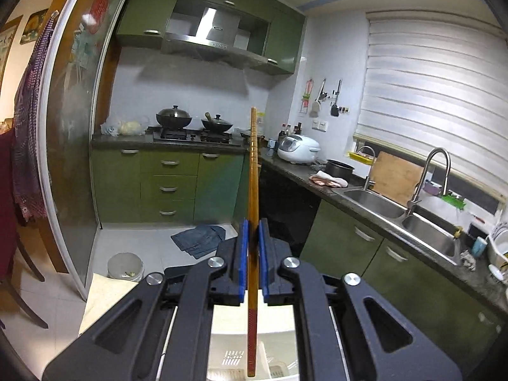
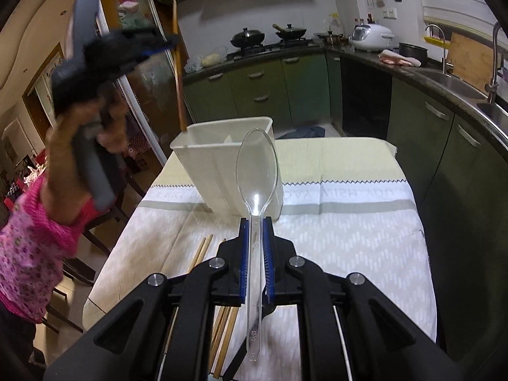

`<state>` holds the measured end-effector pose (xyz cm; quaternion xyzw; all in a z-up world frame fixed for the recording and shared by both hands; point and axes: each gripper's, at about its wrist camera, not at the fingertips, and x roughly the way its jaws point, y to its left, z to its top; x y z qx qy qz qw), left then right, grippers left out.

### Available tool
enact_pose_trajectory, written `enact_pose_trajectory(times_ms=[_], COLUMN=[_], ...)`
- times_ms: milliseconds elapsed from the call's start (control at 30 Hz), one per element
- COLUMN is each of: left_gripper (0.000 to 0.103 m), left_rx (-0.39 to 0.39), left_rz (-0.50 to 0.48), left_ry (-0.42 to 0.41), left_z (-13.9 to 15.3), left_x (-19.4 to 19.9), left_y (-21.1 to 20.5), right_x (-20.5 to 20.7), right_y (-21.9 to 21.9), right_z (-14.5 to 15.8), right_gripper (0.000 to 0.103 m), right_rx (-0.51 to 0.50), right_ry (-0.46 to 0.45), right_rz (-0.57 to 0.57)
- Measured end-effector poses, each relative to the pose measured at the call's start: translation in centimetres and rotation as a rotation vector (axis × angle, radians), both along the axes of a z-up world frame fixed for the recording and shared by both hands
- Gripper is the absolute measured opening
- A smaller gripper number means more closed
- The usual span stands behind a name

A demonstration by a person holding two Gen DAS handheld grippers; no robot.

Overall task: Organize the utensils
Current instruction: 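Drop the chopstick into the caddy with the left tool while the right tool carries the spoon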

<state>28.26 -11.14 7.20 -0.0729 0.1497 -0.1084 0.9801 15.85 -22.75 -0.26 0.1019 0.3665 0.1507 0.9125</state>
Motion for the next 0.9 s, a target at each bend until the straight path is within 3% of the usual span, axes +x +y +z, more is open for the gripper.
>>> enact_pose_trajectory(times_ms=[233,500,733,833,900], left_gripper=[0.007,0.007,0.007,0.02,0.036], left_rx=[0.001,0.082,0.11,0.127,0.135], left_rz=[0.029,0.022,0.026,0.022,0.024], left_ry=[-0.004,0.055,0.07,0.062,0.058], left_z=[-3.1,-7.4,-8.3,-8.1,-8.1], left_x=[-0.1,-1.4,-2.2,-2.9,-3.3], left_y=[0.8,0.6,1.2,1.4,1.7], right_x=[0.2,2.3,5.8,7.8,9.2], right_y=[0.6,1.6,3.4,4.0,4.3], right_z=[0.4,2.2,6.6,8.3,9.1], right_gripper=[0.009,0.009,0.009,0.009,0.009], right_rx=[0.002,0.007,0.019,0.043,0.05], right_ry=[-0.016,-0.085,-0.25,-0.345,-0.401], right_rz=[0.01,0.005,-0.024,-0.06,-0.092])
